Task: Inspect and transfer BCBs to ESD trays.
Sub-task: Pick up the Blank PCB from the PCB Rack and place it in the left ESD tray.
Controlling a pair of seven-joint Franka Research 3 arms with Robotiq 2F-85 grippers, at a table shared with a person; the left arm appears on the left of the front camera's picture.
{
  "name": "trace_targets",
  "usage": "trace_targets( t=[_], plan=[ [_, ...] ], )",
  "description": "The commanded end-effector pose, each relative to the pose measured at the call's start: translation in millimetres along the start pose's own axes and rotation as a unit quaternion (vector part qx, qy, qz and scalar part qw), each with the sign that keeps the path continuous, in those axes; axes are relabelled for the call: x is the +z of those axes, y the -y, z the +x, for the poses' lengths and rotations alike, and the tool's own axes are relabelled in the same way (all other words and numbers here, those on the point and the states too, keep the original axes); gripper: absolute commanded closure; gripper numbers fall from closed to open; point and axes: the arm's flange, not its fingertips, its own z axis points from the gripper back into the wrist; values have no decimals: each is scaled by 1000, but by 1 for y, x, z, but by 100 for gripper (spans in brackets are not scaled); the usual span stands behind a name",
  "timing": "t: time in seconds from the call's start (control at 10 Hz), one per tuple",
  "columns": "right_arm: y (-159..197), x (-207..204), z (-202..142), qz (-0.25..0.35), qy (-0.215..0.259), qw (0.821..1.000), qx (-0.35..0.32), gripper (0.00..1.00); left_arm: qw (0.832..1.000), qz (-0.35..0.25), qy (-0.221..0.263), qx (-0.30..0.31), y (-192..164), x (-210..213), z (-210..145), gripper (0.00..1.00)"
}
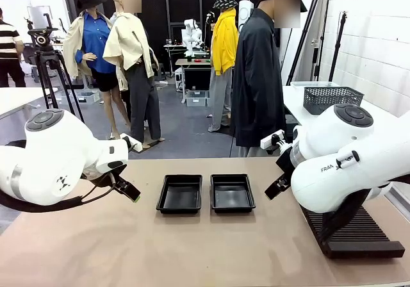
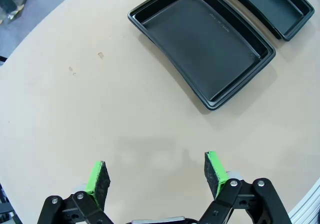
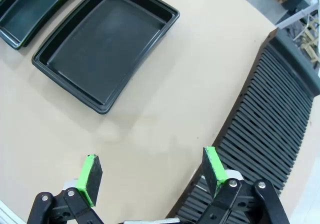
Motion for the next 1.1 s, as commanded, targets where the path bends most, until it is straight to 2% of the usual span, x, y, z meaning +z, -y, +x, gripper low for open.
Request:
trace_targets(
  t=[0.0, 1.0],
  plan=[
    [0, 0, 0, 0, 0, 1000, 0, 0, 1000, 0, 0, 0, 0, 0, 0, 0],
    [0, 0, 0, 0, 0, 1000, 0, 0, 1000, 0, 0, 0, 0, 0, 0, 0]
  ],
)
